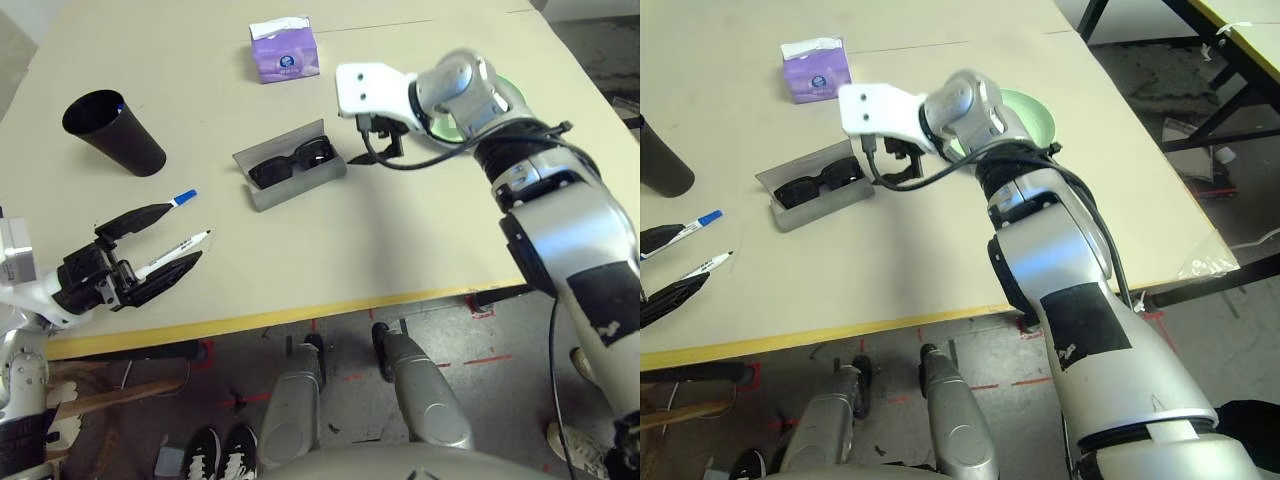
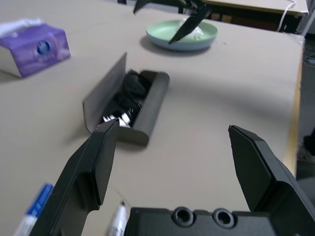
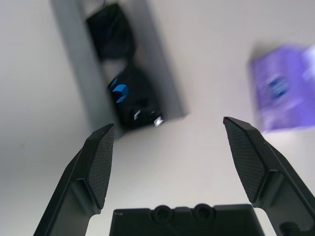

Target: Organize and tidy the items on the table.

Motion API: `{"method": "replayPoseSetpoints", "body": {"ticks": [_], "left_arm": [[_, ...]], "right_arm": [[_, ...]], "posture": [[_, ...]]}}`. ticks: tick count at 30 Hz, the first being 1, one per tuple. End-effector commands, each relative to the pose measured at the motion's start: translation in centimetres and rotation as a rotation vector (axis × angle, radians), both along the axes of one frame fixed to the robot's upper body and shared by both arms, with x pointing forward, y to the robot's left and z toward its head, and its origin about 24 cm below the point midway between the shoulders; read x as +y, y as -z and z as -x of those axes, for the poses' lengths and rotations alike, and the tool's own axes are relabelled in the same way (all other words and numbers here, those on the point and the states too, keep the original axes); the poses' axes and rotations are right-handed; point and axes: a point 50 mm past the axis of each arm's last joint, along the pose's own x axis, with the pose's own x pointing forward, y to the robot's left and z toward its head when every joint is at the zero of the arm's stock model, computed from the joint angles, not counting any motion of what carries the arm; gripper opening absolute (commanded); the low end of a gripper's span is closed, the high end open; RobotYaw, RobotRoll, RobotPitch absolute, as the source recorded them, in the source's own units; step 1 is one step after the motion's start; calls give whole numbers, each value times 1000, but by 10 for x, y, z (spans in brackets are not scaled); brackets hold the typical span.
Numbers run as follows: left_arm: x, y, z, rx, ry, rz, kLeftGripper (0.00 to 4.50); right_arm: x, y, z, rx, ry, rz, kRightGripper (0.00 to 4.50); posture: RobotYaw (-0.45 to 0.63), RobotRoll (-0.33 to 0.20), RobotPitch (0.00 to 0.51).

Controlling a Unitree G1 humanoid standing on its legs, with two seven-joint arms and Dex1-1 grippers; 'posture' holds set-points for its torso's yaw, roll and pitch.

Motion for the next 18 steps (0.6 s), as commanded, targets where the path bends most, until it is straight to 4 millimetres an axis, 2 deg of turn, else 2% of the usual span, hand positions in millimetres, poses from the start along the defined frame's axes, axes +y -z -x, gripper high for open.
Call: {"method": "replayPoseSetpoints", "body": {"ticks": [1,4,7,13,18], "left_arm": [[4,3,0,5,-60,43,4500],[6,2,1,-5,-98,57,4500],[7,3,3,-1,-116,55,4500],[8,5,1,6,-124,54,4500],[9,6,-4,14,-137,62,4500]], "right_arm": [[12,5,6,68,-60,-56,4476],[-3,17,7,220,-82,-113,4476],[-35,36,10,387,-65,-125,4476],[-90,68,37,729,-1,-306,4476],[-131,88,56,791,120,-457,4476]], "posture": [[-121,0,283],[-117,0,286],[-125,0,287],[-145,0,291],[-168,0,299]]}}
